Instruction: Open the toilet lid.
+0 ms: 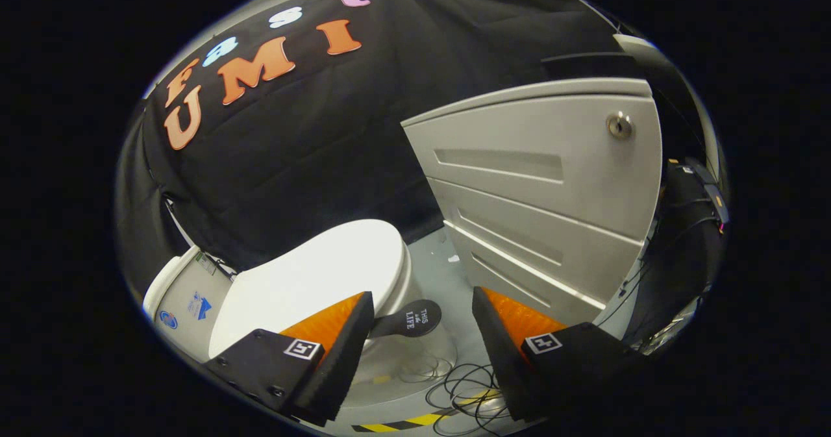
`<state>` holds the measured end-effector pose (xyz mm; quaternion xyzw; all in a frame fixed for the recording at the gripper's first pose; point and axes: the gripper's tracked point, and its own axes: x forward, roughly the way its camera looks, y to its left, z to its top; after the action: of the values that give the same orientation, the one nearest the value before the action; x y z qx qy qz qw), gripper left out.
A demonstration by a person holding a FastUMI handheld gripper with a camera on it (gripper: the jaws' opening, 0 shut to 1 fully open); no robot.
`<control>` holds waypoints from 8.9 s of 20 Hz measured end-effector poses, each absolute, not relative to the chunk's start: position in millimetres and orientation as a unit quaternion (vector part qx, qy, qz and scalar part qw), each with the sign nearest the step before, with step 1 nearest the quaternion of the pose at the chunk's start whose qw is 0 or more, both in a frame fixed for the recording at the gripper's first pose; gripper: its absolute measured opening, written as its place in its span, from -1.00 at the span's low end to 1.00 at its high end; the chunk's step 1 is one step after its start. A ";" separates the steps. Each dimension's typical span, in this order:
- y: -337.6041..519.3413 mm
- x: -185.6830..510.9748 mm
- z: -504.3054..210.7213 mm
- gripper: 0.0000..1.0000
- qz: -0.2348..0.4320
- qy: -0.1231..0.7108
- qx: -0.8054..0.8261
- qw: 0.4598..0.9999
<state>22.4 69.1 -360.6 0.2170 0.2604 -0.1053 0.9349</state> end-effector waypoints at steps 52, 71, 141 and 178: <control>128.3 81.3 -231.8 -0.84 -0.036 0.199 0.279 0.939; 263.2 107.8 -62.6 -0.84 0.048 0.167 0.123 0.977; 515.4 91.2 136.8 0.93 0.243 0.018 0.023 0.970; 35.7 38.1 -22.6 0.85 0.050 0.019 0.005 0.999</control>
<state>38.1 35.7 -22.6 0.0052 0.0192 0.0505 0.9985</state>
